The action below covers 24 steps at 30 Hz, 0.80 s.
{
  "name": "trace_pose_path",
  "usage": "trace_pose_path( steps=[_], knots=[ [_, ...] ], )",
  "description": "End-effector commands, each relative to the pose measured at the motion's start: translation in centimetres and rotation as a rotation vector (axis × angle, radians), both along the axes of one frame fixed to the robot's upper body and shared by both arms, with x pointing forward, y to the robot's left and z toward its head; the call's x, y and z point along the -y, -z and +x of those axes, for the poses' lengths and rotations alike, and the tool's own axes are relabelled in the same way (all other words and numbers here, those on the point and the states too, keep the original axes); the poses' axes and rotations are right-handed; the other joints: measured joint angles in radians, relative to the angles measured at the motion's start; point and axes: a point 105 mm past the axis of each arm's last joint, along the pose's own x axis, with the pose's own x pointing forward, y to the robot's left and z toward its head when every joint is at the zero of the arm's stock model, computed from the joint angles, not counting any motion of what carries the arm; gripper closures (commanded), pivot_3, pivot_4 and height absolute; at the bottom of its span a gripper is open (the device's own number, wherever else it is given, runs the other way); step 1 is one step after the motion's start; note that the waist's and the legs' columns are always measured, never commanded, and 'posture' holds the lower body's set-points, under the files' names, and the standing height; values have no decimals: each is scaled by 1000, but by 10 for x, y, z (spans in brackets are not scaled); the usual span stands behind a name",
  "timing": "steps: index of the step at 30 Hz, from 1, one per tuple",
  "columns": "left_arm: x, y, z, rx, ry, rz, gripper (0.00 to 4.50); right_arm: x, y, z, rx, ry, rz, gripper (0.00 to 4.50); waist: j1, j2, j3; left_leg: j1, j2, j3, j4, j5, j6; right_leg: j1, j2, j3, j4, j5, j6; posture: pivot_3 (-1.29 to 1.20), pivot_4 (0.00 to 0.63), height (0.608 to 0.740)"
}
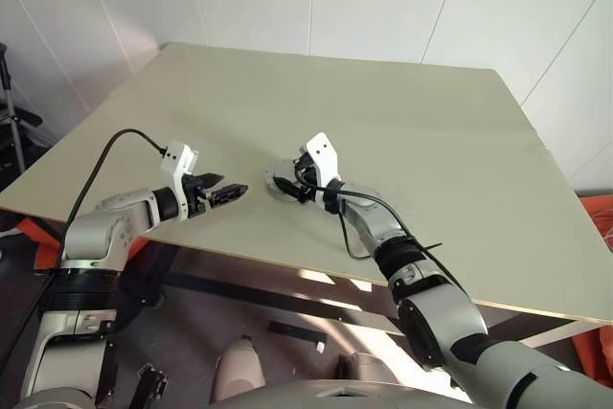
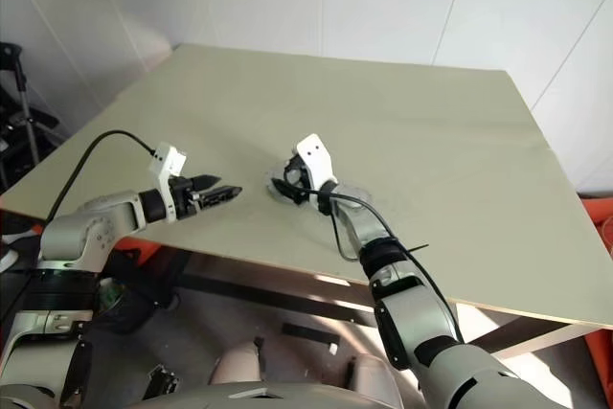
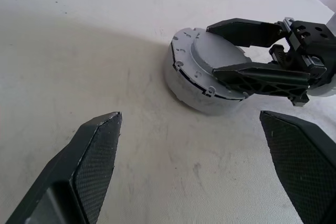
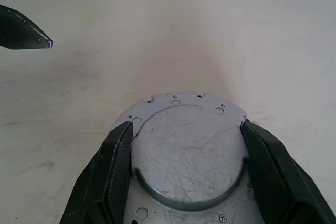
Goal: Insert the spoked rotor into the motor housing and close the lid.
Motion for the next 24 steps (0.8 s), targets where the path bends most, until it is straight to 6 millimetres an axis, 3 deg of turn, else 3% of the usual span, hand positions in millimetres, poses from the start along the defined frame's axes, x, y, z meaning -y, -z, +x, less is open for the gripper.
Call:
trace_pose_path(
  steps=[1,15,24],
  knots=[
    [-3,-16,3,56,-1,-1,25,10,18,1,-28,45,-56,1340,0,0,0,1,0,0,0,0,0,1,0,0,0,0,0,0,0,740],
    [-2,-17,8,63,-33,-20,25,8,24,-3,-7,0,-126,1340,-2,0,0,4,-1,0,-1,0,1,2,0,1,0,-3,5,0,0,740],
    [23,-25,23,74,-96,-165,25,10,28,-4,-28,-2,-141,1340,-1,0,0,4,-1,0,-2,-1,1,3,0,1,-1,-3,6,0,0,740]
  ],
)
